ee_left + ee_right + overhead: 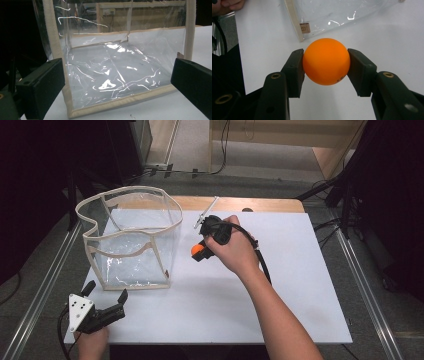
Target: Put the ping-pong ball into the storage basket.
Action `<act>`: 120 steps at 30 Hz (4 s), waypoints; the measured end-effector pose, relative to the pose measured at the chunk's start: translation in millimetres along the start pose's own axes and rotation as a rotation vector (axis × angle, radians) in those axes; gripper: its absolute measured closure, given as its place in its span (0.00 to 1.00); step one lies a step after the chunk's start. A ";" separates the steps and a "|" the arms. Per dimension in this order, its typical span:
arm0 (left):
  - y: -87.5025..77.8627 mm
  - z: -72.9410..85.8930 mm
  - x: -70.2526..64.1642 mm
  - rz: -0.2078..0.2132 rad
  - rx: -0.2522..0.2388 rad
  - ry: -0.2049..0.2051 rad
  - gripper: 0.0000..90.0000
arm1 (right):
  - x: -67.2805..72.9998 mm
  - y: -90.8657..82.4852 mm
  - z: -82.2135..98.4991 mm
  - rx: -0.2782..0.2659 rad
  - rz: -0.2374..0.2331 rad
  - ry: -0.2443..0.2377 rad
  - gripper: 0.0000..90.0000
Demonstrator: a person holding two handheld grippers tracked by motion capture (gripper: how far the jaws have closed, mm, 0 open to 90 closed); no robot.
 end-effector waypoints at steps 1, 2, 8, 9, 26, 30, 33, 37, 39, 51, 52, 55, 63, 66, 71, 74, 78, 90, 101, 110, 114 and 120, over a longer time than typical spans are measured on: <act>0.1 -0.1 -0.1 0.000 -0.001 -0.002 0.00 | 0.3 -0.8 -0.4 0.005 0.001 0.004 0.54; 0.1 -0.1 -0.1 0.000 -0.001 -0.002 0.00 | 0.3 -1.3 -1.1 0.007 -0.001 0.002 0.54; 0.2 -0.2 0.0 0.000 -0.002 -0.004 0.00 | 0.9 -3.1 -6.9 0.004 -0.004 -0.003 0.54; 0.1 -0.2 0.0 0.001 -0.002 -0.004 0.00 | 0.7 -3.3 -8.2 0.000 -0.004 -0.007 0.54; 0.1 0.0 0.2 0.001 0.000 -0.001 0.00 | 3.0 -11.2 -20.0 0.002 -0.014 -0.021 0.54; 0.1 -0.1 0.1 0.000 0.000 -0.002 0.00 | 4.2 -15.4 -25.0 -0.004 -0.014 -0.024 0.54; 0.1 -0.2 0.0 0.001 -0.001 -0.004 0.00 | 4.2 -19.0 -28.2 0.003 -0.008 -0.031 0.54; 0.1 -0.2 0.1 0.001 -0.002 -0.005 0.00 | 4.8 -22.2 -32.9 -0.004 -0.008 -0.037 0.54; 0.1 -0.2 0.0 0.001 -0.002 -0.005 0.00 | 4.9 -23.2 -34.0 0.000 -0.009 -0.036 0.54; 0.1 -0.1 -0.1 0.001 -0.001 -0.003 0.00 | 7.3 -26.7 -41.2 0.001 -0.013 -0.051 0.54; 0.0 -0.1 -0.1 0.001 -0.001 -0.003 0.00 | 7.5 -26.9 -41.6 0.002 -0.013 -0.050 0.54; 0.1 -0.1 0.0 0.001 -0.001 -0.003 0.00 | 7.8 -28.0 -43.7 -0.003 -0.018 -0.052 0.54; 0.1 -0.2 0.0 0.001 -0.002 -0.004 0.00 | 7.8 -31.3 -49.1 -0.008 -0.016 -0.060 0.54; 0.0 -0.2 -0.1 0.001 -0.001 -0.005 0.00 | 7.4 -32.9 -50.1 0.000 -0.012 -0.055 0.54; 0.1 -0.2 0.0 0.002 -0.002 -0.006 0.00 | 7.8 -34.5 -53.6 -0.002 -0.013 -0.059 0.54; 0.1 -0.3 0.0 0.002 -0.002 -0.007 0.00 | 8.0 -35.9 -55.7 -0.003 -0.012 -0.062 0.54; -0.1 -0.1 0.1 0.002 -0.001 -0.004 0.00 | 8.3 -38.5 -58.6 -0.010 -0.013 -0.065 0.54; 0.0 -0.2 0.1 0.003 -0.001 -0.005 0.00 | 5.3 -42.2 -66.5 -0.017 -0.013 -0.065 0.54; 0.2 -0.4 0.5 0.003 -0.001 -0.008 0.00 | 2.5 -44.5 -74.5 -0.010 -0.008 -0.066 0.54; 0.3 -0.4 0.4 0.004 -0.001 -0.008 0.00 | -0.5 -42.4 -80.4 -0.013 -0.009 -0.067 0.54; 0.6 -0.4 0.4 0.003 0.001 -0.007 0.00 | -2.1 -43.9 -82.6 -0.015 -0.007 -0.063 0.54; 0.7 -0.3 0.5 0.000 0.002 -0.005 0.00 | -4.0 -45.9 -85.0 -0.015 -0.004 -0.055 0.54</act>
Point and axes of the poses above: each handheld gripper's, and its own axes: y roughly forward along the jaws, z roughly out of its underside, x roughly to its left, the point moved 10 cm from there along y, roughly forward along the jaws, and after that the axes turned 2 degrees about -z, right-handed, at the moved point
